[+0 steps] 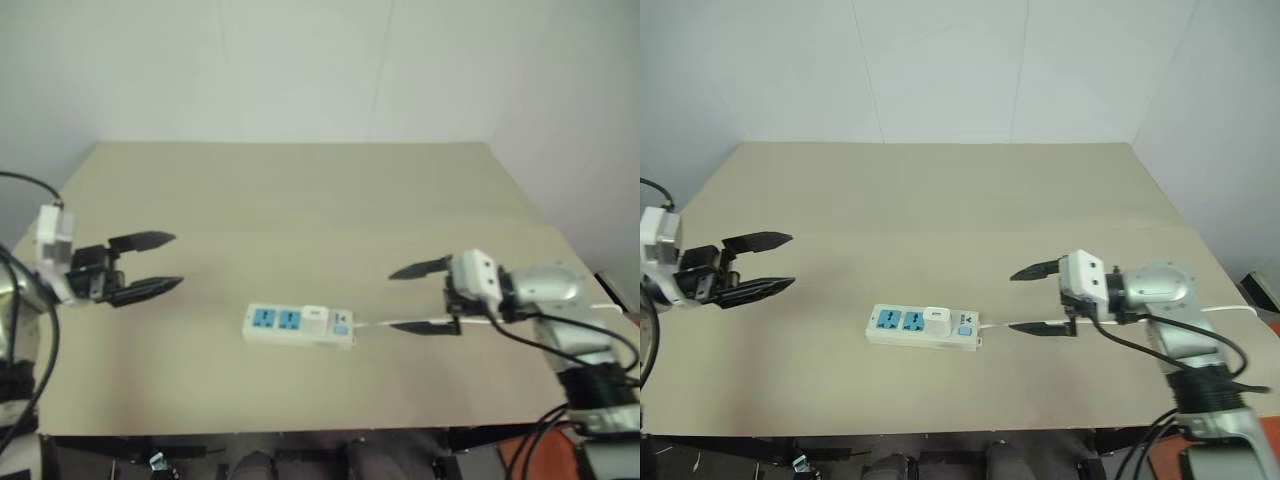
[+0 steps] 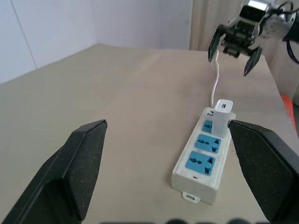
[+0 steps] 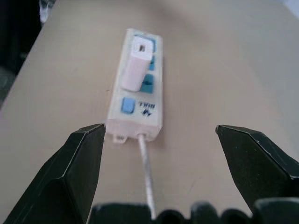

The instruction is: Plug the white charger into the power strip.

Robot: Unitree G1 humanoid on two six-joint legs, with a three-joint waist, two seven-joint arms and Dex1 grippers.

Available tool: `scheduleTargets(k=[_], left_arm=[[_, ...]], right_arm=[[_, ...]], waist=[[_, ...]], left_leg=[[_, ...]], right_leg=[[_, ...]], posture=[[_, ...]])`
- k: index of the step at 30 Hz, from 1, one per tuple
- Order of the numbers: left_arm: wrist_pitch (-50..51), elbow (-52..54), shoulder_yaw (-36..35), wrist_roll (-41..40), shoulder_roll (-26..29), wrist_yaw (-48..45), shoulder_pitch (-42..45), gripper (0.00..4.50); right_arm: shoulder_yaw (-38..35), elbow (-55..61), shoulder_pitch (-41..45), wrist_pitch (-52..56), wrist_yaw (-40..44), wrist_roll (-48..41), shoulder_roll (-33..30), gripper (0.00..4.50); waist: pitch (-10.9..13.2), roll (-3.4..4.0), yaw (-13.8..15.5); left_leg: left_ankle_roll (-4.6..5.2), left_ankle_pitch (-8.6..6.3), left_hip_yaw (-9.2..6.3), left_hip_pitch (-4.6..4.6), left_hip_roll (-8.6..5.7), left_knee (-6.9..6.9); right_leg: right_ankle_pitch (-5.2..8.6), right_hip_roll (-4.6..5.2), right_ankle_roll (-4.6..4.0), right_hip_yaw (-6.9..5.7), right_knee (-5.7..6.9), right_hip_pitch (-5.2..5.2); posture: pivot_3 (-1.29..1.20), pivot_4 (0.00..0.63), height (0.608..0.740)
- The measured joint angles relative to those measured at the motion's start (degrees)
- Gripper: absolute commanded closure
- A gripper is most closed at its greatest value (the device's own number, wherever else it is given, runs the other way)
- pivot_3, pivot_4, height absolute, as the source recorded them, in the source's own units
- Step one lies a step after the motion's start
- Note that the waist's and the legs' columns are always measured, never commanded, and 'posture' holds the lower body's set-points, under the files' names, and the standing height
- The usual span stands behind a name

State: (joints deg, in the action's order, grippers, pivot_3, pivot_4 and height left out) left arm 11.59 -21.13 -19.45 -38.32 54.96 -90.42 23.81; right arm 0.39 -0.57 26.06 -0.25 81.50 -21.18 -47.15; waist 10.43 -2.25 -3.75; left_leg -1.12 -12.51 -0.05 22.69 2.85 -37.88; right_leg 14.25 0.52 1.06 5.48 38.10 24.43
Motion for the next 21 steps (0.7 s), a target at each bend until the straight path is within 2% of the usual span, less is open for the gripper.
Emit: scheduleTargets(k=[6, 21], left_arm=[[3.7, 4.9, -1.0, -0.3, 1.0, 0.0, -4.4, 0.00], [3.0, 8.3, -2.2, -0.2, -1.6, 3.8, -5.3, 0.00]], right_arm=[[-2.6, 2.6, -3.2, 2.9, 0.1, -2.6, -3.0, 0.09], [-4.1, 4.1, -5.4, 5.9, -0.8, -2.7, -5.6, 0.09]], waist=[[0.0, -0.01, 0.0], [0.0, -0.01, 0.1]], left_leg=[[0.00, 0.00, 0.05, -0.02, 0.00, 0.00], [0.00, 0.00, 0.09, 0.00, 0.00, 0.00]], right_leg=[[-0.01, 0.03, 0.00, 0.01, 0.00, 0.01], [-0.01, 0.03, 0.00, 0.04, -0.02, 0.02]], posture=[[0.00, 0.150, 0.740], [0.00, 0.150, 0.740]])
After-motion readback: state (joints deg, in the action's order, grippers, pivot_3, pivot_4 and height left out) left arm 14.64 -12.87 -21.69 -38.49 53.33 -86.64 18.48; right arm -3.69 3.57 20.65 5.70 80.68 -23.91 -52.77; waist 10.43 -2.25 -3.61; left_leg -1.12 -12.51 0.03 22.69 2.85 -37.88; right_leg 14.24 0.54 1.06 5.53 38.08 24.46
